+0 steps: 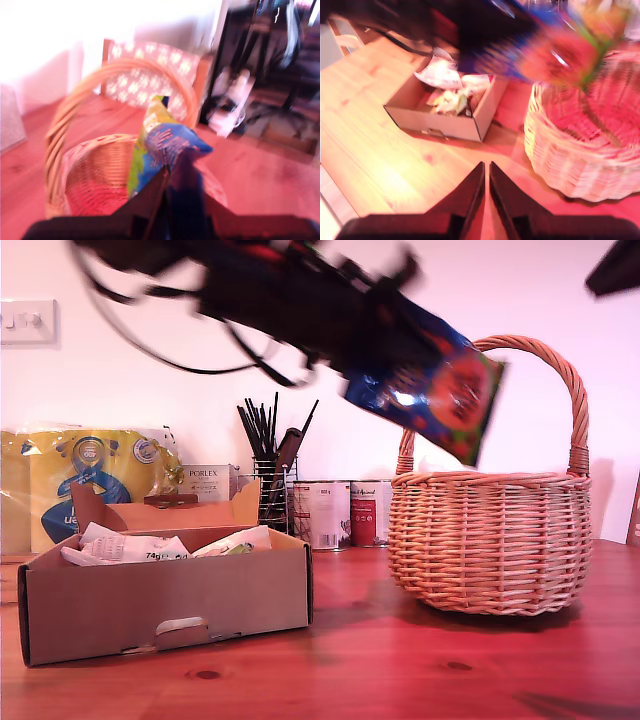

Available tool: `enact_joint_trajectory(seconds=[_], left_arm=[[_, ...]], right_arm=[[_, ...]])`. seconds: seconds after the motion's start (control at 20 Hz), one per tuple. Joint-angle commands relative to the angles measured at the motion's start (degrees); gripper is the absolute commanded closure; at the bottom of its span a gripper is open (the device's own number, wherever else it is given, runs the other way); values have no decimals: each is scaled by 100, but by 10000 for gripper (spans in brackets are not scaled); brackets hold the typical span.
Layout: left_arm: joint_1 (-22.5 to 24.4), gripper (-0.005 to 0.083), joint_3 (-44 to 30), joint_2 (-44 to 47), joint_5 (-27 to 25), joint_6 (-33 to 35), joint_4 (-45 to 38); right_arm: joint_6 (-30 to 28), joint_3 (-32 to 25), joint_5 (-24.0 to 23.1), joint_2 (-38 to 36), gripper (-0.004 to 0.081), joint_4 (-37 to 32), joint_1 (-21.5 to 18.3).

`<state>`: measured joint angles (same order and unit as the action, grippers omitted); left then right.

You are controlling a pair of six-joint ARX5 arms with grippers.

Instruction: Move the bags of Easter eggs from the cardboard box on the left into the woven basket on the right side.

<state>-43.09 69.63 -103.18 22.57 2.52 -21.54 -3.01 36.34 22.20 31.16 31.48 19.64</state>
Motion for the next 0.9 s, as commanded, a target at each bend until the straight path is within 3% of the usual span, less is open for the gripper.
enact_joint_trajectory(seconds=[0.0,0.15,0.2,0.25,0.35,0.4,0.6,0.85], left_arm=[[-136,798,424,-282,-116,446,31],[-345,798,1104,-824,-570,1005,341],[-435,797,1268,-990,-892,1631,420],[-522,797,1421,-1147,-1248,1631,439],[-647,797,1582,-1353,-1718,2765,433],[-695,797,1602,-1388,-1775,3008,437],[-780,797,1602,-1539,-2208,3676,520],[-769,797,1602,-1620,-2726,3958,415]], right_arm=[[-7,114,35,-83,783,13,22],[-11,212,28,-208,783,9,22],[-20,243,15,-260,783,15,20],[-46,267,15,-295,783,13,20],[-52,295,11,-361,783,11,13],[-52,297,-9,-374,783,11,11],[-114,302,-28,-374,783,9,11],[-155,302,-28,-374,783,-76,11]])
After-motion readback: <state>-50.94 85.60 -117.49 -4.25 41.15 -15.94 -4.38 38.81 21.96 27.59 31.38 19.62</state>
